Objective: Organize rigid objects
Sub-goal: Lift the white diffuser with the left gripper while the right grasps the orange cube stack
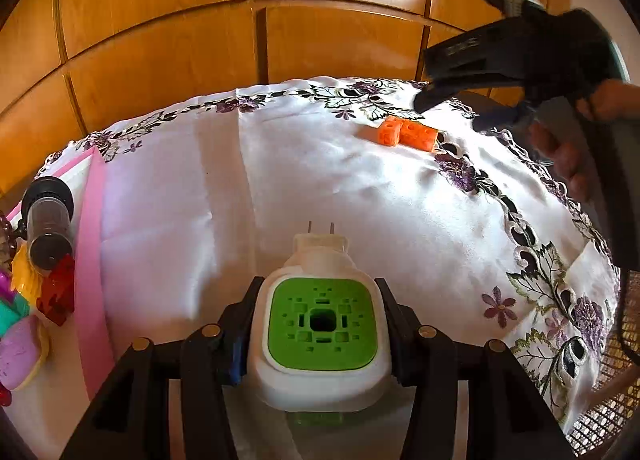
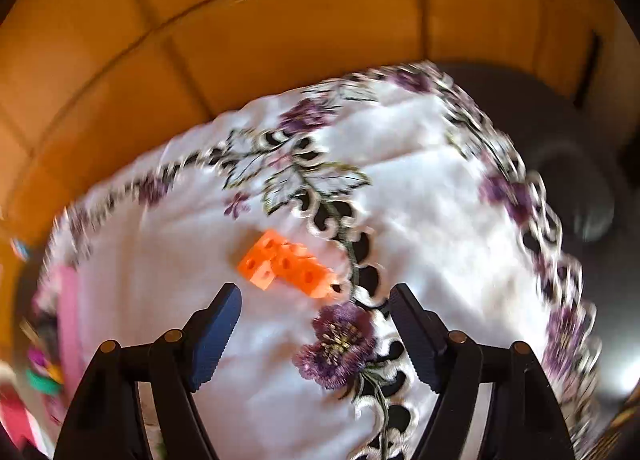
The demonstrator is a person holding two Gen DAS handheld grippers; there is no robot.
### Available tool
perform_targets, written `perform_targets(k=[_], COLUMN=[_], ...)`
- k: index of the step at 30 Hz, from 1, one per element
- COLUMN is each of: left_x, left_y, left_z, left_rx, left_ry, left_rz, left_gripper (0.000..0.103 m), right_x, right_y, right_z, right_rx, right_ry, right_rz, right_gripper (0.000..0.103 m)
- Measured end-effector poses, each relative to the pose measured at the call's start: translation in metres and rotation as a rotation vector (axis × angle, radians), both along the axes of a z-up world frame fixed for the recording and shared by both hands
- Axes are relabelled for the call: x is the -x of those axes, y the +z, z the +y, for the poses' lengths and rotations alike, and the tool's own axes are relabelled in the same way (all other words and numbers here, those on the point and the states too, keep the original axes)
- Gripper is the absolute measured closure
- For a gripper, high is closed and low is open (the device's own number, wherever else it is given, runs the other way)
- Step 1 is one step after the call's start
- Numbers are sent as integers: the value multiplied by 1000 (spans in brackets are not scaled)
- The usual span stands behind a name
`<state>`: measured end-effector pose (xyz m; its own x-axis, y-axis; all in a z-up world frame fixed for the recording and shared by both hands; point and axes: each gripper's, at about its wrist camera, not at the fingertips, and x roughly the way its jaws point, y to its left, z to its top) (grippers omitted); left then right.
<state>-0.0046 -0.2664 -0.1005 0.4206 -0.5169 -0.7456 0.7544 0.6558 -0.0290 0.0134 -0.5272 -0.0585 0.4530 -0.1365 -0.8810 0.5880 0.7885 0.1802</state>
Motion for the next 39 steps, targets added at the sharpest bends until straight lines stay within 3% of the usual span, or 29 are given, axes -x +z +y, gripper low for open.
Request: perform_targets(k=[4, 9, 10, 11, 17, 21, 24, 27, 34, 39], left_x=[-1, -2, -2, -2, -2, -2, -2, -2, -3, -2], left_y=[-1, -1, -1, -1, -1, -1, -1, -1, -1, 0], left_z=[2, 4, 4, 4, 4, 4, 4, 3, 2, 1], left_rx=[13, 26, 28, 30, 36, 37, 38, 35, 27, 20], left_ry=[-2, -3, -3, -3, -4, -4, -4, -4, -3, -3], left_rz=[8, 20, 22, 24, 29, 30, 31, 30, 23, 18], left_gripper=[51, 51, 51, 51, 51, 51, 51, 51, 51, 51], right_x=[-30, -60, -62, -63, -53, -35, -24, -24, -23, -25], right_y=[-3, -30, -36, -40, -22, -7, -14, -37, -36, -37], right_z=[11, 8, 9, 10, 33, 56, 77, 89, 82, 92], right_rx=[102, 110, 109, 125, 186, 84, 47, 53, 26, 78], right_ry=[107, 182, 191, 191, 237, 266, 302, 326, 336, 372], right_rz=[70, 187, 213, 243, 216, 139, 121, 167, 123, 126], right_gripper=[20, 22, 30, 55, 56, 56, 56, 56, 56, 57])
